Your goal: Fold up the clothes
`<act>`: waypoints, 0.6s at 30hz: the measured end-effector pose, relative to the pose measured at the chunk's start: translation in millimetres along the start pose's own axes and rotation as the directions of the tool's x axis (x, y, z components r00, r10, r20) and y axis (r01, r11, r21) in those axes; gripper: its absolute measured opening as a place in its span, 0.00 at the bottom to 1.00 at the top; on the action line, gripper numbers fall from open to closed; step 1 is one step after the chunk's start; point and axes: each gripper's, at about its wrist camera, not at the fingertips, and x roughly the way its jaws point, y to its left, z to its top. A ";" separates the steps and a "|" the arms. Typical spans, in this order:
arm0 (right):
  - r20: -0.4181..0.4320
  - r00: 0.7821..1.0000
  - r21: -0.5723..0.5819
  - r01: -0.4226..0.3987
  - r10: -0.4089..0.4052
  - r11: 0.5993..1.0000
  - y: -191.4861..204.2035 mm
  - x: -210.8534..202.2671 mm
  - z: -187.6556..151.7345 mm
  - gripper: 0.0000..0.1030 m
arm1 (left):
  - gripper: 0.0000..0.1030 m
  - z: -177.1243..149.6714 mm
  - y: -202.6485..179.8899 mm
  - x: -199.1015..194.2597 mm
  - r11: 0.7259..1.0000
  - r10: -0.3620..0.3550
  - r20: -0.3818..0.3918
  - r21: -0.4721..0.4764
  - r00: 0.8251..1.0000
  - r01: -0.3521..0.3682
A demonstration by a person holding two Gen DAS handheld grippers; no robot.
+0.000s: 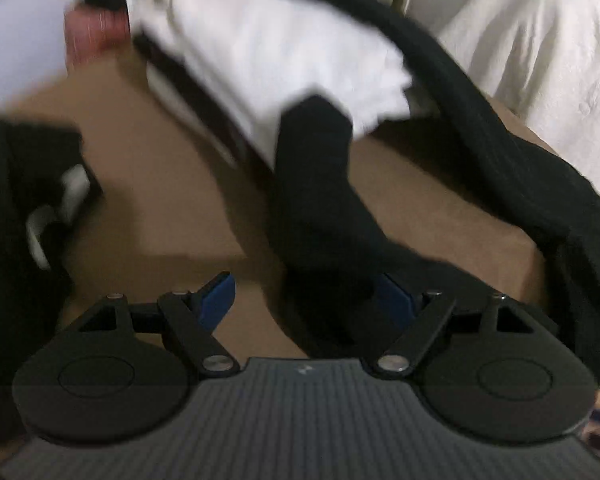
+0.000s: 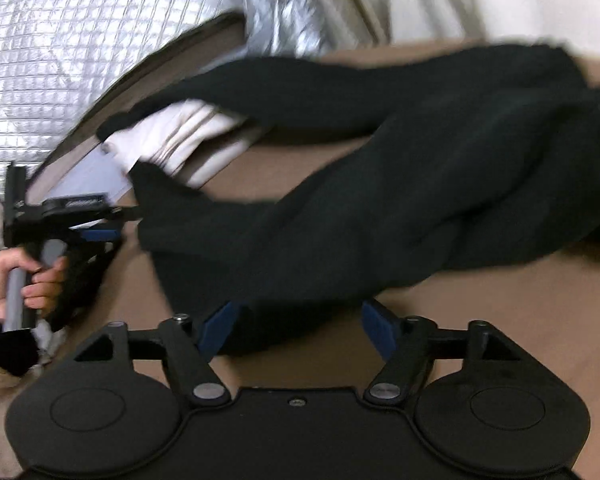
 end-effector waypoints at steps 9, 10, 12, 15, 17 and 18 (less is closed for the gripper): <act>0.014 0.987 0.226 -0.157 0.158 0.962 16.1 65.4 -31.2 0.83 | 0.77 -2.1 37.1 3.4 0.982 0.151 0.129 -0.130 0.980 -0.134; 0.034 0.982 0.252 -0.190 0.188 0.949 17.0 69.7 -37.5 0.83 | 0.77 -0.3 43.3 0.8 0.980 0.152 0.141 -0.152 0.978 -0.130; 0.040 0.987 0.233 -0.159 0.154 0.959 21.6 74.0 -35.1 0.75 | 0.77 1.8 50.4 -1.1 0.982 0.130 0.124 -0.154 0.984 -0.110; 0.028 0.998 0.181 -0.053 0.048 0.982 27.7 81.1 -21.2 0.17 | 0.76 -1.3 47.4 -0.9 0.987 0.094 0.109 -0.137 0.990 -0.079; 0.019 0.999 0.127 -0.050 0.048 0.991 34.7 79.9 -6.5 0.14 | 0.73 -1.3 38.2 -9.5 0.994 0.053 0.180 -0.099 0.982 -0.035; 0.015 0.998 0.074 -0.055 0.054 0.996 42.4 73.2 4.6 0.13 | 0.73 -1.1 30.4 -16.2 0.998 0.024 0.233 -0.058 0.972 -0.010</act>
